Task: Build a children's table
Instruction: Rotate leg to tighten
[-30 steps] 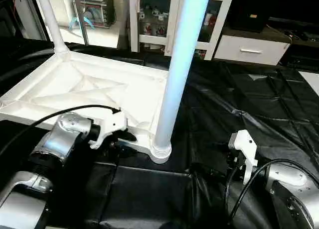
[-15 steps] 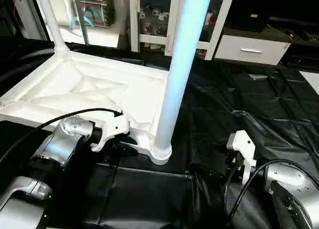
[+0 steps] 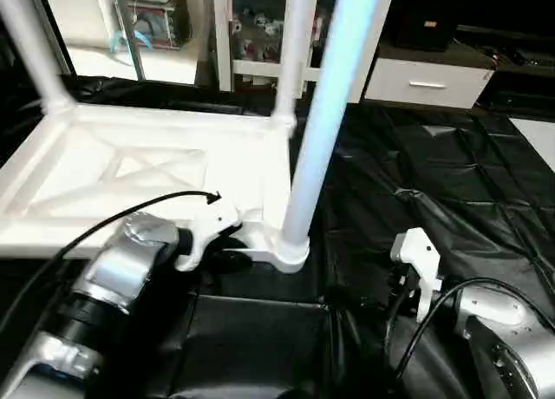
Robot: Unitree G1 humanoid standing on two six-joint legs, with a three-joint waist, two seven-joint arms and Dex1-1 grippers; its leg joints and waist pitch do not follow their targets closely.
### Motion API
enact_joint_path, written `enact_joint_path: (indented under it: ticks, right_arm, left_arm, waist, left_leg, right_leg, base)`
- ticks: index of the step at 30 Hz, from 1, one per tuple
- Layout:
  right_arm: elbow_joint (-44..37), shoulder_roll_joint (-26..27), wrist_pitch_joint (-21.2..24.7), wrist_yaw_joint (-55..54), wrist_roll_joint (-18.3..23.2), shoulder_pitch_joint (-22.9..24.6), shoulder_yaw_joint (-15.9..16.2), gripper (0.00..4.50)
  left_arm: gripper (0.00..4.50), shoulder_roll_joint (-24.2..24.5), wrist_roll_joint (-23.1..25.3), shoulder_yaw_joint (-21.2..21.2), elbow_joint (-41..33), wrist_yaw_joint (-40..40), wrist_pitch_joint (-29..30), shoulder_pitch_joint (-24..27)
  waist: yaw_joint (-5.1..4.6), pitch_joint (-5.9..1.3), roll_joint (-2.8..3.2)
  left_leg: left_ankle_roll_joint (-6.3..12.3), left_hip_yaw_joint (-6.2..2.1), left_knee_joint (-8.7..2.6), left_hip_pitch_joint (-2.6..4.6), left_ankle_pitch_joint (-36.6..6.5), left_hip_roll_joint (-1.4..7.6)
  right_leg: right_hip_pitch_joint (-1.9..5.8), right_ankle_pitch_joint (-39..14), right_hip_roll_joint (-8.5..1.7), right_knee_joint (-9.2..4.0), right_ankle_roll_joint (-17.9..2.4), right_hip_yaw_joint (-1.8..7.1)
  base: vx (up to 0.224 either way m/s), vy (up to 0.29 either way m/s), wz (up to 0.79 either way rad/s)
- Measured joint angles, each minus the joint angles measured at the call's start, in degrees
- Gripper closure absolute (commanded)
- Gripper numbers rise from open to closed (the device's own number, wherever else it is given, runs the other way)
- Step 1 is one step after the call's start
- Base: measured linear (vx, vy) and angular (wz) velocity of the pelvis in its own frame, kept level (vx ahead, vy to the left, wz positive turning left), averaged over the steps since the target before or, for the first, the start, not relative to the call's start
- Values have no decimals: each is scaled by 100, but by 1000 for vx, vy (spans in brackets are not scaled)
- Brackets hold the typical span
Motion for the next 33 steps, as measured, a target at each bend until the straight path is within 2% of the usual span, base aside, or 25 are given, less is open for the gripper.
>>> enact_joint_path:
  ticks: [8, 11, 15, 19, 24, 27, 28, 29, 33]
  right_arm:
    - [176, 31, 11, -282, -213, -48, 1, 59]
    - [395, 167, 147, -702, -404, -233, -21, 59]
    - [420, 263, 304, -958, -407, -315, -50, 59]
    - [441, 300, 359, -1015, -426, -315, -55, 59]
    - [552, 347, 360, -1055, -458, -397, -53, 59]
    - [558, 343, 360, -1066, -504, -455, -53, 59]
    - [558, 337, 360, -1070, -513, -480, -53, 59]
    - [558, 334, 360, -1070, -513, -490, -53, 59]
    - [564, 253, 351, -980, -507, -491, -55, 59]
  left_arm:
    - [370, -224, 78, -15, -519, 421, 252, 250]
    - [370, -346, 133, -107, -731, 594, 367, 331]
    - [370, -596, 197, -184, -953, 884, 829, 345]
    - [370, -830, 271, -146, -1150, 1301, 1336, 378]
    - [370, -903, 318, -134, -1189, 1521, 1291, 446]
    - [370, -910, 317, -161, -1187, 1529, 1045, 488]
    - [335, -910, 314, -171, -1186, 1532, 980, 496]
    - [335, -922, 310, -170, -1183, 1536, 948, 503]
    - [287, -922, -99, 49, -1181, 1320, 912, 538]
  waist:
    - [-24, 0, 0]
    - [-36, 0, 1]
    - [-6, -2, 3]
    - [-28, -4, -3]
    - [-57, -6, -7]
    - [-56, -6, -8]
    - [-48, -5, -10]
    - [-43, -5, -9]
    - [-17, 3, -23]
  left_leg:
    - [5, 0, -1, -15, 2, 0]
    - [14, 0, 1, -21, 3, -3]
    - [25, 0, -1, -29, 9, -1]
    - [34, 0, 0, -31, 15, -1]
    - [19, -1, 0, -29, 8, 1]
    - [20, 0, 0, -34, 9, 1]
    - [21, -1, 0, -40, 10, 2]
    - [21, -1, 0, -44, 10, 2]
    - [50, -1, 1, -64, 28, 2]
  right_leg:
    - [-7, -1, 0, -7, 0, -4]
    - [-7, -1, -3, -15, 0, -4]
    - [-8, -1, -4, -18, 0, -9]
    - [-8, -1, -4, -20, 0, -10]
    - [-7, 0, -3, -17, 1, -11]
    - [-12, 0, -3, -17, 1, -10]
    - [-16, 0, -3, -17, 1, -13]
    - [-19, 0, -3, -17, 1, -13]
    - [-61, 1, -3, -13, 1, -17]
  base:
    - [0, 0, 0]
    - [0, 0, 0]
    - [0, 0, 0]
    - [0, 0, 0]
    - [0, 0, 0]
    - [0, 0, 0]
    - [0, 0, 0]
    - [0, 0, 0]
    - [0, 0, 0]
